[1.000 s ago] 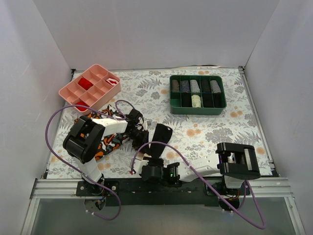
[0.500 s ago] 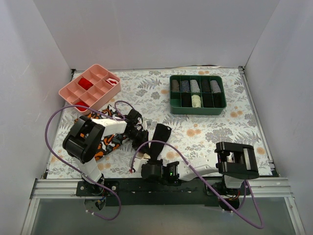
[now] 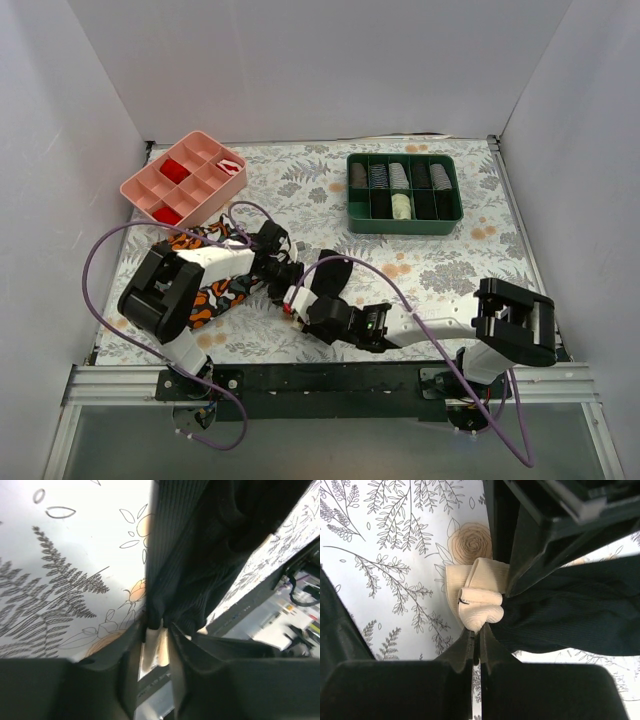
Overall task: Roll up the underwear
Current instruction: Roll the underwear to the center of the board.
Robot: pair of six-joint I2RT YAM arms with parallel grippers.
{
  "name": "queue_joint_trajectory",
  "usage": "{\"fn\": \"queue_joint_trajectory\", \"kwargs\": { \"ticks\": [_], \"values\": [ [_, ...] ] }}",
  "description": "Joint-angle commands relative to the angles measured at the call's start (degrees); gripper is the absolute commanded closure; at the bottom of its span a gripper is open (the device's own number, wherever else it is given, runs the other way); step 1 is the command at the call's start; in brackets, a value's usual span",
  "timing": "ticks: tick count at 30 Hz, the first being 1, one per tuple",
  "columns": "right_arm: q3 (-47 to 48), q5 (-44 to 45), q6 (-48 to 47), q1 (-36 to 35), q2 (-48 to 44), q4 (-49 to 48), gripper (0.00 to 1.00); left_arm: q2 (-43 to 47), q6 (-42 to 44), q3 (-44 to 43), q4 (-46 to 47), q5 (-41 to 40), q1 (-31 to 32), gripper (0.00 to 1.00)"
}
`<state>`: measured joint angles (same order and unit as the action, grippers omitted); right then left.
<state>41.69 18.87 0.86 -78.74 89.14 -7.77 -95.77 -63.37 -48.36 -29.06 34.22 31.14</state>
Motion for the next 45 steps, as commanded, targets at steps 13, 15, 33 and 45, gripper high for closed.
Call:
{"fn": "queue_joint_trajectory", "kwargs": {
  "ticks": [13, 15, 33, 45],
  "values": [
    [-9.9, -31.0, 20.1, 15.3, -5.8, -13.1, 0.99, 14.5, -6.3, 3.4, 2.2, -12.9, -0.9, 0.63],
    [-9.9, -34.9, 22.0, 16.9, -5.5, -13.8, 0.99, 17.4, -6.9, 5.6, 4.4, -12.7, -0.8, 0.60],
    [-15.1, -63.1, 44.6, 39.1, 2.2, -27.9, 0.99, 30.5, -16.1, 19.3, 21.9, -6.7, -0.8, 0.50],
    [-14.0, -66.2, 52.6, 42.3, 12.9, -32.7, 0.99, 34.2, -21.4, 32.9, 41.4, -2.9, 1.8, 0.45]
  ]
}}
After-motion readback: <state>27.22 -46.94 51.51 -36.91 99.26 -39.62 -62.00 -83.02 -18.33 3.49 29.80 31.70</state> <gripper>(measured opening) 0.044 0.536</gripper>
